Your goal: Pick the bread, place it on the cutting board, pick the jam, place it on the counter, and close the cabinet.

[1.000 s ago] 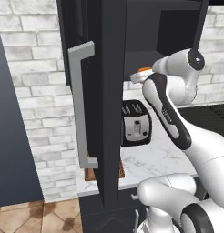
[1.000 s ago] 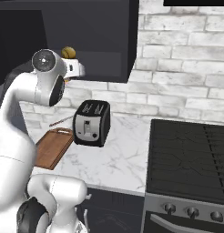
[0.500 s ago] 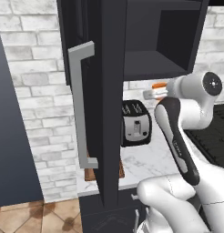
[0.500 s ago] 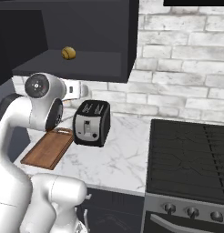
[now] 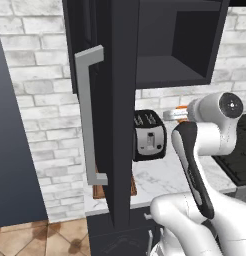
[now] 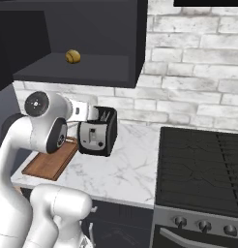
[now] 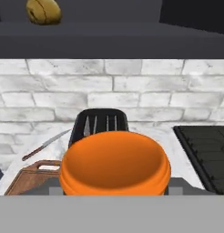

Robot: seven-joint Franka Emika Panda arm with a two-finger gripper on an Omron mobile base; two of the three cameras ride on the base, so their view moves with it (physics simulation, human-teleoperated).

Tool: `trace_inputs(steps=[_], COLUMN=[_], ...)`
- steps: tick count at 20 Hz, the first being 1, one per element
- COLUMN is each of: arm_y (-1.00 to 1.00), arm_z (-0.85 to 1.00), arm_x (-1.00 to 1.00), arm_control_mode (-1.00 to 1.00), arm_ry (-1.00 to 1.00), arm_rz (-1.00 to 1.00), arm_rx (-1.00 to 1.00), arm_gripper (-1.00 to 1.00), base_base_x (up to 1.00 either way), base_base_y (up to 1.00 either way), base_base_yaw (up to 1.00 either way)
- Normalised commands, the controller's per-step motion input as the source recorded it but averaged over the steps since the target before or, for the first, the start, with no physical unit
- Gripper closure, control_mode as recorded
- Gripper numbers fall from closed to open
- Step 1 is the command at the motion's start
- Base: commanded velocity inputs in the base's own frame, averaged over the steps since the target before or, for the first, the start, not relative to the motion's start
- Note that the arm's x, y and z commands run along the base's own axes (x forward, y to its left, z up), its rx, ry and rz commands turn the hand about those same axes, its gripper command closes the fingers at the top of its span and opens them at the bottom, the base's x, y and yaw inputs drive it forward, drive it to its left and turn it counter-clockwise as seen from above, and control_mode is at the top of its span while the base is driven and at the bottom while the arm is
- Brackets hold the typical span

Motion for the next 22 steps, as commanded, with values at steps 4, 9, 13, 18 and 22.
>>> trace_inputs(steps=[4,9,13,18,22], arm_y=[-0.20,-0.18,-0.15,-0.09,-0.01], arm_z=[-0.24,-0.32,-0.40,-0.43,-0.41], arm_x=[-0.01,0.00,0.06,0.00,0.00], arm_control_mode=[-1.00,-1.00,-1.00,-1.00,-1.00], arm_ry=[0.24,0.17,0.06,0.00,0.00], arm_rz=[-0.13,-0.04,0.00,0.00,0.00], arm_rx=[0.08,0.11,0.06,0.00,0.00], arm_gripper=[1.00,1.00,1.00,1.00,1.00], base_base_x=[0.00,0.00,0.00,0.00,0.00], base_base_y=[0.00,0.00,0.00,0.00,0.00], base_base_yaw=[0.00,0.00,0.00,0.00,0.00])
